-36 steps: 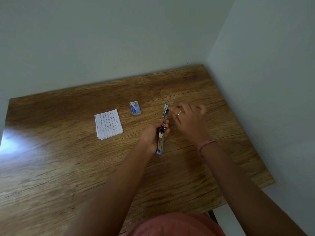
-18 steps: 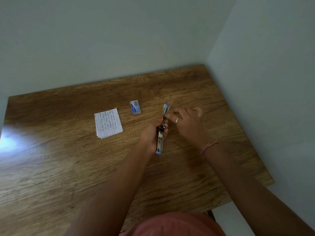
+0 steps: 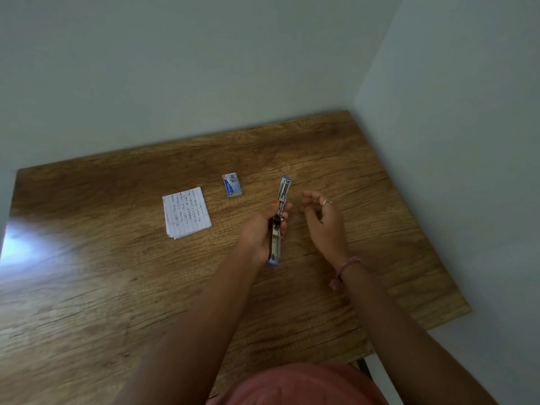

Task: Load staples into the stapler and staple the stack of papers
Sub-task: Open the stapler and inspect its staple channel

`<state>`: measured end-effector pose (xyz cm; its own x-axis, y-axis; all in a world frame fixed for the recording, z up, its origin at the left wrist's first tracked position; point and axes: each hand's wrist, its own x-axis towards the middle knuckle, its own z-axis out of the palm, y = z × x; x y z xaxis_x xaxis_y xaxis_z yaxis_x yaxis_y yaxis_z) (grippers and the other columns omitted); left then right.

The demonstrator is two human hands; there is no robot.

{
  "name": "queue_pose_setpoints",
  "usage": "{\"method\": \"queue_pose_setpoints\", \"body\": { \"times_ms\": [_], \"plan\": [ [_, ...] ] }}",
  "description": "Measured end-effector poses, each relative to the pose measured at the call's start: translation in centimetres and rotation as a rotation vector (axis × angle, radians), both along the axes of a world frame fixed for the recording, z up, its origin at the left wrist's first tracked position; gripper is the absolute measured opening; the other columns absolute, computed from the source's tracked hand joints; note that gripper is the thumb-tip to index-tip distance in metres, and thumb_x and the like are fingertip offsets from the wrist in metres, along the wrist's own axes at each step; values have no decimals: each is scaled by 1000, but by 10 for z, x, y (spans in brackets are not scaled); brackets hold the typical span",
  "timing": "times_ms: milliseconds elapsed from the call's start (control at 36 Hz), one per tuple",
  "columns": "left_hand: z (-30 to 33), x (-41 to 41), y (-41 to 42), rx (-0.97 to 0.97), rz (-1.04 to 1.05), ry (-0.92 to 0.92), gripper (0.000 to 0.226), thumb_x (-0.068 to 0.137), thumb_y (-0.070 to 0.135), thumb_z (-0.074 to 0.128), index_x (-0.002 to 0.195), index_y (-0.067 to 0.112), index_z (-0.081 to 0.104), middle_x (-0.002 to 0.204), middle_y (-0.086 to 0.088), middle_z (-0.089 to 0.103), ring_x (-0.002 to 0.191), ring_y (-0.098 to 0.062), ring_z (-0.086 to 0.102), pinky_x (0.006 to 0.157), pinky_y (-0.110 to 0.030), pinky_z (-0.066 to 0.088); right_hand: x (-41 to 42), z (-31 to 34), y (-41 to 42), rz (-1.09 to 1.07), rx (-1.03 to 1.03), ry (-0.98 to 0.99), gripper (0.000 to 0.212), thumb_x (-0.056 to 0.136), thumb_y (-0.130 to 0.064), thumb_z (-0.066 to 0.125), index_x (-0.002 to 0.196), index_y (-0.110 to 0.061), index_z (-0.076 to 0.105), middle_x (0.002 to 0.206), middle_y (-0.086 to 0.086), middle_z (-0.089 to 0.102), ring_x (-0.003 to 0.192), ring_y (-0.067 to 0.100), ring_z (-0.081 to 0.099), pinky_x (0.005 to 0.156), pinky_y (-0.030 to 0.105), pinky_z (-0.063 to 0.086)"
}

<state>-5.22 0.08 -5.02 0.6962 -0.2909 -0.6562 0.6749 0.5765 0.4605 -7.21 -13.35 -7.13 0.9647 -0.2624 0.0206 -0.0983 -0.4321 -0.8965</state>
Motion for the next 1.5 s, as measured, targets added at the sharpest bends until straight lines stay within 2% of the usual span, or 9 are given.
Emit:
{"method": "queue_pose_setpoints", "body": {
  "times_ms": [222, 417, 556, 667, 917, 1028, 1139, 1278, 1500],
  "plan": [
    [-2, 1, 19, 75, -143, -147, 18, 95, 10, 51, 102, 1, 65, 91, -10, 73, 63, -8, 62, 56, -19, 53, 14, -1, -12, 63, 28, 84, 30, 94, -19, 53, 125, -17, 54, 103, -8, 63, 93, 6, 63, 77, 16, 47],
    [3, 10, 36, 523, -249, -382, 19, 95, 7, 53, 106, 6, 69, 72, -4, 70, 70, -11, 64, 76, -26, 52, 15, -6, -13, -2, 85, 51, 24, 94, -14, 53, 117, -20, 58, 91, -11, 66, 81, 0, 65, 67, 12, 49],
    [10, 15, 42, 1174, -532, -949, 28, 98, 16, 50, 124, 17, 62, 92, -3, 63, 74, -7, 53, 62, -9, 39, 13, -11, -10, -40, 82, -5, 22, 94, -10, 52, 112, -15, 61, 83, -7, 67, 73, -6, 63, 65, 8, 47],
    [10, 18, 42, 1427, -728, -1265, 40, 99, 13, 44, 139, 9, 47, 130, -9, 56, 111, -19, 52, 85, -13, 29, 12, -12, -9, -63, 54, -22, 20, 94, -13, 53, 111, -17, 63, 77, -11, 66, 67, -6, 61, 58, 9, 47],
    [2, 18, 46, 1442, -667, -1289, 41, 100, 9, 43, 141, 8, 44, 134, -11, 53, 116, -25, 53, 92, -19, 31, 12, -15, -9, -63, 58, -43, 20, 93, -11, 53, 108, -19, 63, 78, -13, 66, 70, -7, 63, 62, 6, 46],
    [3, 17, 47, 1377, -559, -1177, 37, 99, 11, 46, 134, 8, 52, 117, -11, 62, 96, -19, 58, 80, -19, 39, 12, -13, -8, -61, 85, -49, 20, 93, -12, 53, 104, -26, 62, 79, -12, 67, 70, -5, 64, 62, 6, 46],
    [10, 17, 43, 1046, -306, -759, 30, 98, 13, 50, 126, 19, 58, 82, 1, 66, 71, -10, 60, 68, -18, 51, 14, -10, -8, -75, 142, -27, 20, 93, -13, 53, 102, -28, 62, 79, -12, 67, 70, -2, 64, 65, 11, 49],
    [19, 20, 43, 202, -95, -231, 25, 97, 1, 46, 120, 1, 55, 99, -19, 67, 62, -11, 62, 55, -20, 53, 16, -3, -7, -61, 246, 4, 18, 93, -19, 55, 104, -31, 61, 87, -13, 68, 74, -2, 65, 70, 17, 50],
    [5, 13, 42, -243, -79, 113, 30, 91, 2, 48, 120, -2, 53, 106, -25, 67, 62, -10, 63, 55, -16, 52, 30, 14, -2, 225, 350, 64, 36, 89, -28, 63, 119, -46, 54, 117, -12, 64, 104, 3, 62, 82, 22, 54]
  ]
}}
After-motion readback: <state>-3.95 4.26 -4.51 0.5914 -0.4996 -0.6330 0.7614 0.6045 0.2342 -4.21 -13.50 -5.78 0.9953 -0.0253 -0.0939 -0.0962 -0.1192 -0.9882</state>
